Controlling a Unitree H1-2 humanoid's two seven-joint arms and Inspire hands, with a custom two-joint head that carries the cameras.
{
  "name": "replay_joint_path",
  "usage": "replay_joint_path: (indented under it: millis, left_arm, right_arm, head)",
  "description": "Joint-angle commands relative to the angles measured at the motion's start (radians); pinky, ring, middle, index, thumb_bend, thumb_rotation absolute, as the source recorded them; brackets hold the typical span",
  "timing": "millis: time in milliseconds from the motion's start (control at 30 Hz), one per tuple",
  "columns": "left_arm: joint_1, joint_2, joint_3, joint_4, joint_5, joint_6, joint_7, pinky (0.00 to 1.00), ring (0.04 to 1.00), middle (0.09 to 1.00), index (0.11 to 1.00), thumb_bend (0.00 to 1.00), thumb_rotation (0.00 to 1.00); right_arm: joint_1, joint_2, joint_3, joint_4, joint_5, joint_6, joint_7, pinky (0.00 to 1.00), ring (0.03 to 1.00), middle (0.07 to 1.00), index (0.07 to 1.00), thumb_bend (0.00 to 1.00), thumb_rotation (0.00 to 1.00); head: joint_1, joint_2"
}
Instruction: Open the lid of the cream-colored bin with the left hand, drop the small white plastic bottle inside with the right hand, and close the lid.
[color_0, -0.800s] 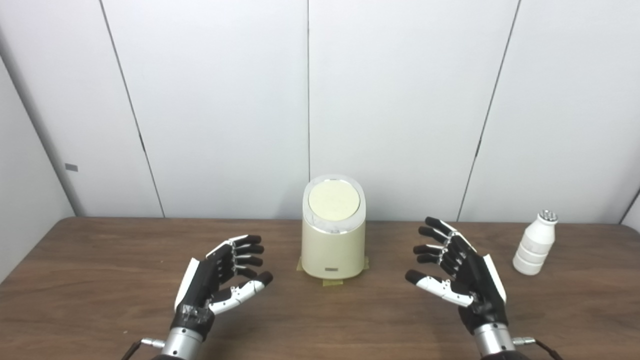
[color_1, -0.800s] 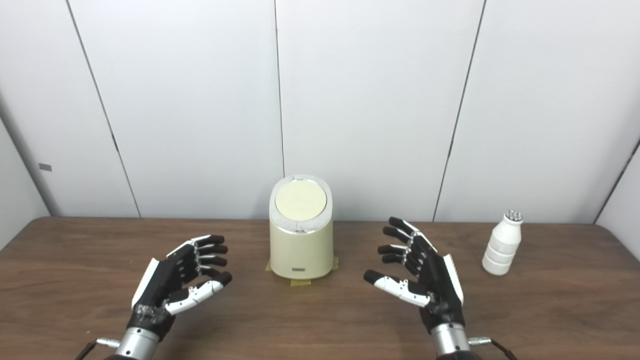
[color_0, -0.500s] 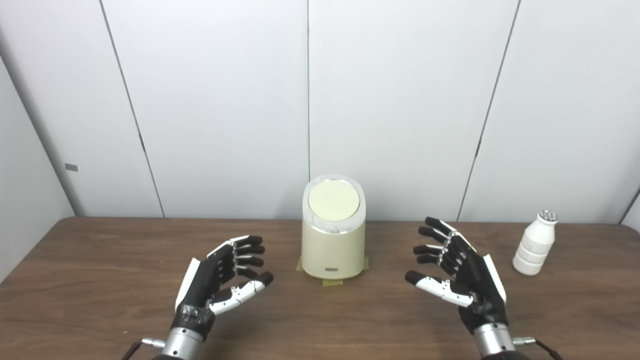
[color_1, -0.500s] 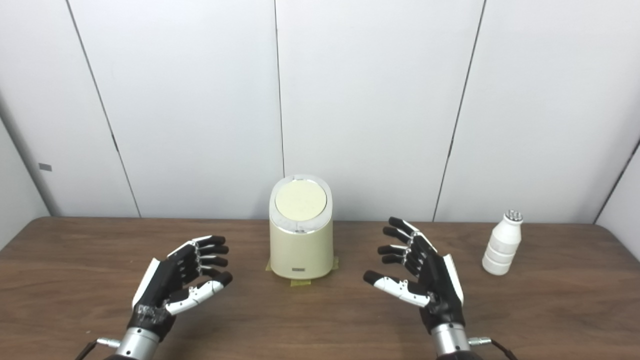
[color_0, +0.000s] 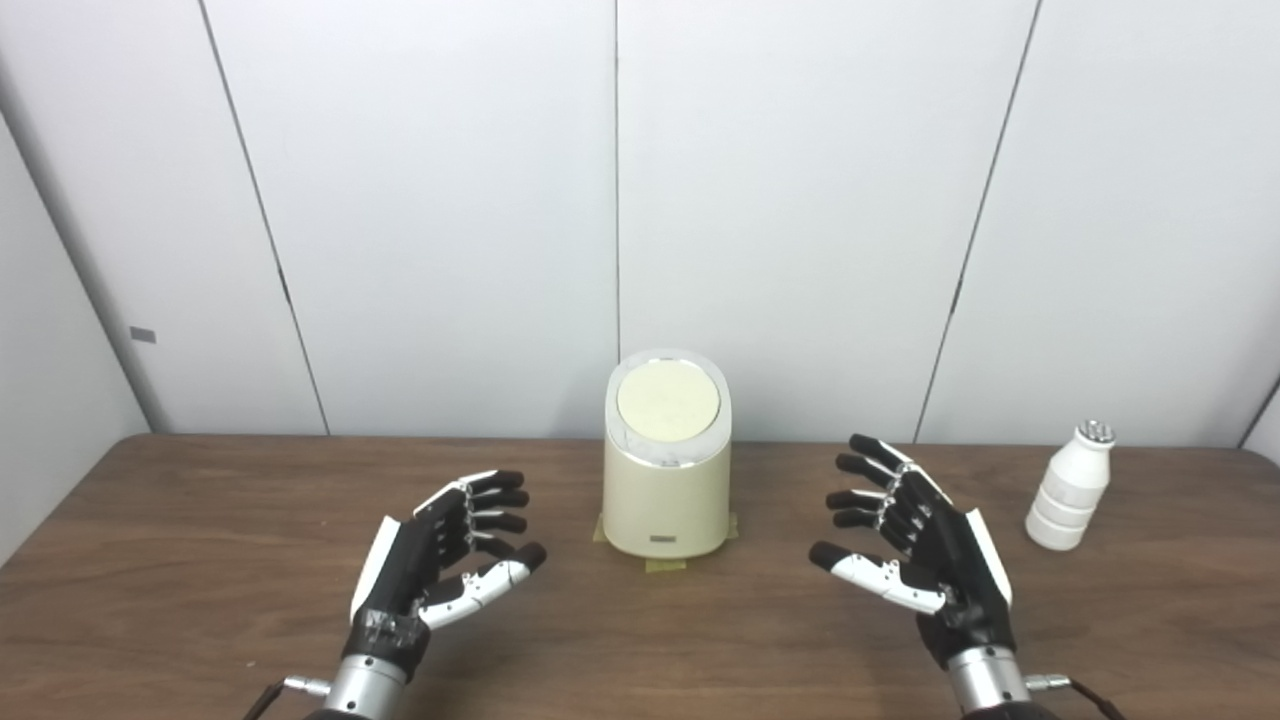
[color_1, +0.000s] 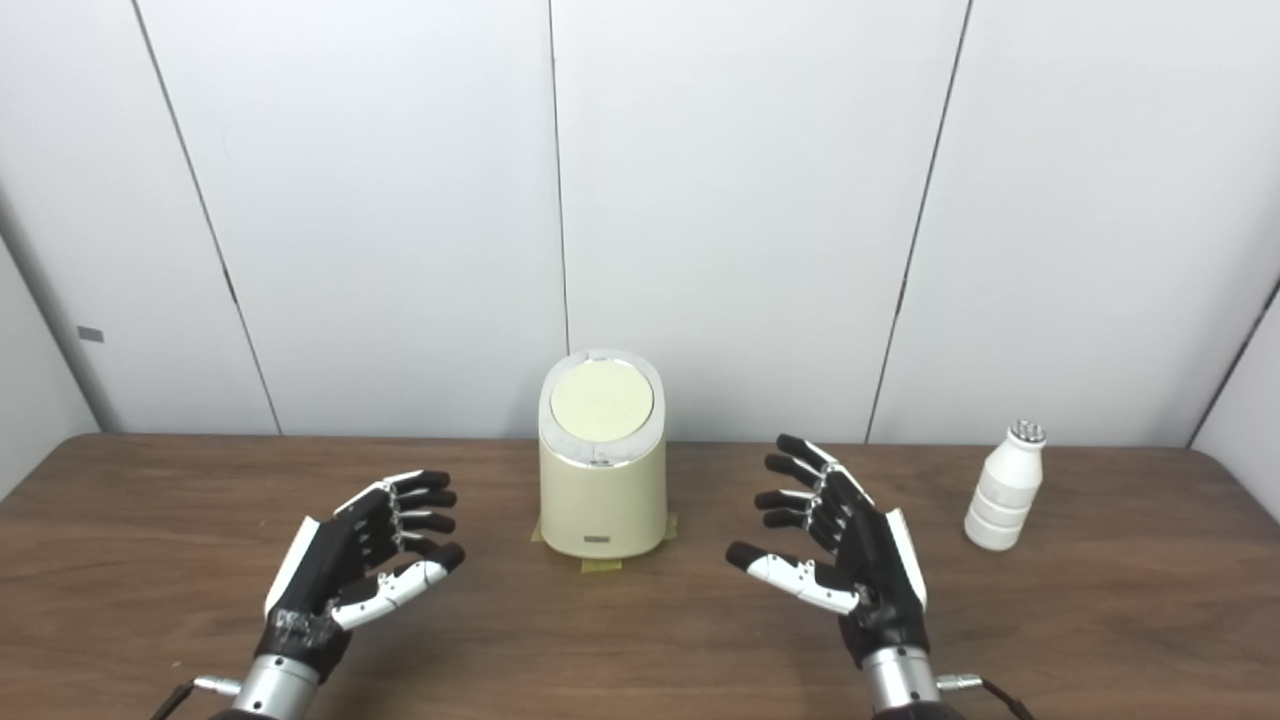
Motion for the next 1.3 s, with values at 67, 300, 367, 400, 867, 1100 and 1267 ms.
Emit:
replay_joint_path:
  millis: [67, 300, 367, 400, 867, 1100, 1267]
  left_arm:
    - [-0.045, -0.028, 0.005, -0.036, 0.001, -0.001, 0.038, 0.61, 0.773, 0.835, 0.852, 0.73, 0.29]
    - [-0.122, -0.043, 0.002, -0.096, 0.067, 0.086, 0.085, 0.90, 0.929, 0.946, 0.970, 0.79, 0.40]
    - [-0.162, -0.031, -0.004, -0.095, 0.076, 0.101, 0.079, 0.94, 0.970, 0.972, 0.988, 0.81, 0.42]
    - [-0.185, -0.025, -0.007, -0.093, 0.076, 0.110, 0.072, 0.95, 0.985, 0.986, 0.994, 0.81, 0.42]
    - [-0.441, -0.022, -0.058, 0.040, 0.168, 0.258, 0.100, 1.00, 1.000, 1.000, 1.000, 0.91, 0.34]
    - [-0.531, -0.013, -0.116, 0.181, 0.267, 0.220, 0.144, 1.00, 1.000, 1.000, 1.000, 0.92, 0.35]
    - [-0.570, -0.010, -0.145, 0.269, 0.279, 0.168, 0.138, 1.00, 1.000, 1.000, 1.000, 0.94, 0.31]
  right_arm:
    - [-0.041, -0.004, 0.000, -0.005, -0.006, -0.042, -0.005, 0.59, 0.629, 0.765, 0.789, 0.81, 0.17]
    - [-0.049, -0.011, -0.005, 0.032, 0.001, -0.069, 0.001, 0.58, 0.638, 0.772, 0.792, 0.82, 0.19]
    - [-0.050, -0.012, -0.005, 0.037, 0.003, -0.073, 0.002, 0.60, 0.642, 0.773, 0.793, 0.81, 0.19]
    - [-0.050, -0.010, -0.005, 0.037, 0.010, -0.073, 0.004, 0.60, 0.643, 0.773, 0.792, 0.81, 0.18]
    - [-0.042, -0.008, -0.003, 0.021, 0.013, -0.060, 0.003, 0.62, 0.651, 0.773, 0.794, 0.81, 0.21]
    - [-0.038, -0.001, -0.001, 0.006, 0.008, -0.052, -0.002, 0.60, 0.642, 0.769, 0.791, 0.82, 0.22]
    - [-0.038, 0.006, 0.001, -0.001, 0.000, -0.049, -0.009, 0.60, 0.642, 0.767, 0.787, 0.81, 0.21]
  head:
    - [0.005, -0.008]
    - [0.013, -0.017]
    - [0.014, -0.019]
    - [0.014, -0.019]
    - [0.008, -0.015]
    - [-0.003, -0.012]
    - [-0.010, -0.010]
